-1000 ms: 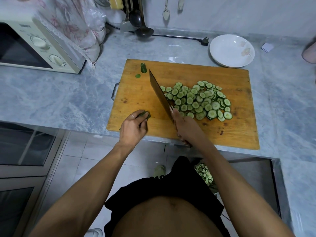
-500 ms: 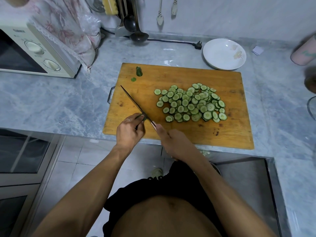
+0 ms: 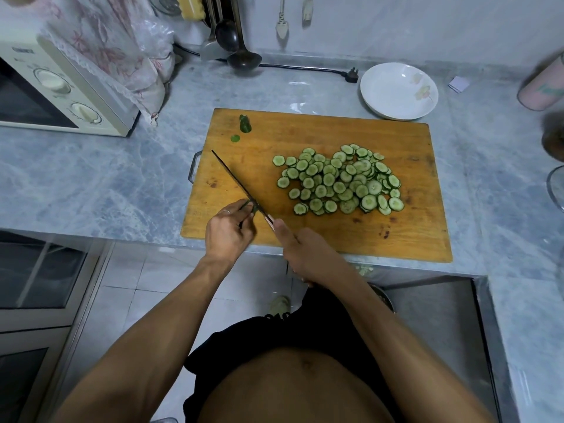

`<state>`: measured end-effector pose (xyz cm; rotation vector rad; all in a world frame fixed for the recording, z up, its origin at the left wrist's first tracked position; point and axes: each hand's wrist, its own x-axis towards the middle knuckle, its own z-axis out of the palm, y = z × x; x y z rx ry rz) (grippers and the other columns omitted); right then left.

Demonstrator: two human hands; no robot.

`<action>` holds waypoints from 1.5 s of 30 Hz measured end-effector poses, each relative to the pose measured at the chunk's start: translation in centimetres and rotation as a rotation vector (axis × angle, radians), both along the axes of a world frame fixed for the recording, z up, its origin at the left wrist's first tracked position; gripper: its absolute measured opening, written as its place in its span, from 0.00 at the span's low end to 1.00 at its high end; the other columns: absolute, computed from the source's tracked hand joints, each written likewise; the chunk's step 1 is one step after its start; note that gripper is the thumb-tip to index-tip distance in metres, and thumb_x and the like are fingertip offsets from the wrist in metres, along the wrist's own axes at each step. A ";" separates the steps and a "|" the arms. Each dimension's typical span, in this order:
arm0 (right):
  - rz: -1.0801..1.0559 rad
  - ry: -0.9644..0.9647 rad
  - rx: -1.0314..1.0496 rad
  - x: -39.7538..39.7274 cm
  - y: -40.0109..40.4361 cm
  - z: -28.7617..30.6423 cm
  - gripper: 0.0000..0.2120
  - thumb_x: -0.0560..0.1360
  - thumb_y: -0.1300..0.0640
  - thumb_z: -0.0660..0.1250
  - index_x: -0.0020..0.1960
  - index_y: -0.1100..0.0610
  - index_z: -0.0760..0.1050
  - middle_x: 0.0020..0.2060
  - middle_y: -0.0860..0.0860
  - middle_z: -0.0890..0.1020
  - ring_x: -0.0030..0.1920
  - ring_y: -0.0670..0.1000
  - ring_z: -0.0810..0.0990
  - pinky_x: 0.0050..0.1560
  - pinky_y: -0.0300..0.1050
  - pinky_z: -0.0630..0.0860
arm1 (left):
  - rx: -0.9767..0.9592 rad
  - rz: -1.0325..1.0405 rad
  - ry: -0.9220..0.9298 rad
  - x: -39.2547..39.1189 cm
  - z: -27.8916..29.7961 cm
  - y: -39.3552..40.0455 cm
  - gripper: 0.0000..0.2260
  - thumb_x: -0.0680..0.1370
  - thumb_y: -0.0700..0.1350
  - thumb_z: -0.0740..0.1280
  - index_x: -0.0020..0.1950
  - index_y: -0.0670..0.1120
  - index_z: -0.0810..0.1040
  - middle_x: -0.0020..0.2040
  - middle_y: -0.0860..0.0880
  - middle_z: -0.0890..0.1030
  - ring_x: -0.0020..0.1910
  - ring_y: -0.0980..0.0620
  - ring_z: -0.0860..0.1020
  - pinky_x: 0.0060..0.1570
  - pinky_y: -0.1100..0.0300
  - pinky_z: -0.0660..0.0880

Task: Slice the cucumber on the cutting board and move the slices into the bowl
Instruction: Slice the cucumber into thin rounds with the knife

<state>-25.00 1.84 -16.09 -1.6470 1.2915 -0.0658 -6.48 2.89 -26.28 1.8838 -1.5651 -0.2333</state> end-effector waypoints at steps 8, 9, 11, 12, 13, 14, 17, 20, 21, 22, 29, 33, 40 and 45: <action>-0.015 -0.002 0.023 2.1 -0.8 -1.6 0.33 0.81 0.35 0.45 0.29 0.56 0.64 0.24 0.53 0.72 0.27 0.53 0.74 0.27 0.42 0.69 | 0.007 -0.042 -0.031 0.2 -0.5 0.0 0.12 0.71 0.37 0.66 0.51 0.43 0.86 0.56 0.46 0.84 0.53 0.48 0.82 0.47 0.59 0.79; -0.008 0.000 0.000 2.2 -0.8 -1.8 0.32 0.82 0.37 0.45 0.28 0.56 0.63 0.25 0.53 0.71 0.28 0.52 0.72 0.28 0.43 0.65 | 0.003 -0.043 -0.032 0.3 -0.6 0.1 0.12 0.71 0.37 0.66 0.50 0.42 0.86 0.55 0.46 0.84 0.52 0.47 0.82 0.47 0.59 0.79; -0.002 0.005 -0.025 2.3 -1.0 -1.9 0.32 0.83 0.38 0.45 0.28 0.57 0.63 0.26 0.52 0.71 0.28 0.51 0.71 0.28 0.44 0.62 | 0.000 -0.025 -0.018 0.1 -0.4 0.1 0.12 0.71 0.37 0.67 0.50 0.42 0.86 0.55 0.45 0.84 0.52 0.47 0.82 0.48 0.59 0.78; -0.006 0.007 -0.026 2.3 -1.1 -2.0 0.33 0.82 0.37 0.45 0.28 0.57 0.64 0.26 0.52 0.71 0.28 0.51 0.71 0.28 0.44 0.63 | 0.000 -0.011 -0.010 0.0 -0.3 0.1 0.12 0.71 0.37 0.67 0.51 0.42 0.86 0.55 0.45 0.84 0.52 0.47 0.82 0.49 0.59 0.78; -0.018 0.007 -0.016 2.1 -1.2 -2.1 0.33 0.82 0.36 0.45 0.28 0.57 0.64 0.25 0.53 0.72 0.27 0.52 0.72 0.28 0.43 0.65 | -0.002 0.001 -0.003 -0.1 -0.2 0.0 0.12 0.71 0.37 0.67 0.52 0.41 0.86 0.54 0.44 0.84 0.52 0.47 0.83 0.50 0.58 0.79; -0.034 0.005 -0.004 1.8 -1.4 -2.2 0.33 0.81 0.35 0.44 0.29 0.57 0.65 0.25 0.53 0.72 0.26 0.52 0.72 0.29 0.42 0.67 | -0.005 0.011 0.002 -0.1 -0.2 0.0 0.12 0.71 0.37 0.68 0.52 0.42 0.86 0.54 0.44 0.84 0.52 0.47 0.83 0.50 0.57 0.80; -0.080 -0.015 -0.010 0.8 -2.2 -2.2 0.35 0.79 0.32 0.44 0.31 0.58 0.67 0.26 0.55 0.73 0.26 0.53 0.72 0.34 0.47 0.71 | -0.011 0.038 -0.002 -0.2 0.0 0.1 0.11 0.72 0.38 0.70 0.53 0.44 0.86 0.55 0.47 0.84 0.52 0.48 0.83 0.48 0.56 0.81; -0.091 -0.016 -0.008 -0.6 -3.2 -1.7 0.37 0.79 0.31 0.44 0.32 0.59 0.70 0.25 0.56 0.73 0.23 0.53 0.72 0.26 0.40 0.70 | -0.021 0.052 -0.014 -0.2 0.0 0.4 0.11 0.72 0.39 0.71 0.53 0.46 0.86 0.55 0.49 0.84 0.49 0.49 0.83 0.43 0.58 0.79; -0.093 -0.013 0.005 -1.1 -3.3 -1.5 0.37 0.79 0.31 0.44 0.32 0.60 0.70 0.25 0.56 0.73 0.21 0.52 0.71 0.23 0.37 0.68 | -0.024 0.056 -0.010 -0.2 0.0 0.5 0.10 0.73 0.40 0.71 0.53 0.46 0.86 0.55 0.50 0.84 0.47 0.49 0.82 0.41 0.59 0.79; -0.090 -0.017 0.013 -1.4 -3.5 -1.3 0.37 0.79 0.30 0.44 0.32 0.59 0.69 0.24 0.56 0.72 0.20 0.52 0.71 0.22 0.36 0.67 | -0.028 0.063 0.001 -0.2 0.0 0.5 0.09 0.73 0.40 0.71 0.52 0.46 0.86 0.54 0.50 0.83 0.45 0.50 0.81 0.39 0.59 0.79; 0.006 -0.041 -0.034 -0.7 -1.6 -0.8 0.35 0.79 0.31 0.45 0.29 0.57 0.65 0.23 0.52 0.70 0.24 0.51 0.71 0.34 0.45 0.71 | -0.015 0.092 0.044 -0.1 0.2 0.0 0.08 0.72 0.39 0.74 0.50 0.44 0.86 0.52 0.47 0.85 0.47 0.49 0.83 0.48 0.64 0.76; 0.057 -0.021 -0.053 -0.5 -0.7 -0.5 0.34 0.81 0.34 0.45 0.28 0.57 0.64 0.22 0.51 0.70 0.25 0.51 0.72 0.31 0.44 0.69 | -0.015 0.084 0.032 -0.2 0.3 0.2 0.07 0.72 0.39 0.73 0.49 0.44 0.87 0.53 0.47 0.85 0.47 0.48 0.83 0.48 0.62 0.76; 0.065 0.011 -0.057 -0.7 0.0 0.1 0.33 0.82 0.35 0.45 0.28 0.57 0.65 0.23 0.52 0.71 0.28 0.52 0.74 0.36 0.46 0.71 | -0.025 0.072 0.019 -0.4 0.3 0.4 0.08 0.72 0.39 0.70 0.49 0.42 0.86 0.54 0.46 0.85 0.48 0.46 0.83 0.47 0.58 0.79; 0.059 0.002 -0.040 -0.3 0.2 0.0 0.32 0.82 0.36 0.46 0.28 0.55 0.62 0.22 0.50 0.67 0.24 0.49 0.69 0.28 0.42 0.65 | -0.028 0.059 0.017 -0.7 0.1 0.5 0.10 0.72 0.39 0.67 0.50 0.42 0.86 0.54 0.47 0.84 0.50 0.47 0.83 0.49 0.61 0.77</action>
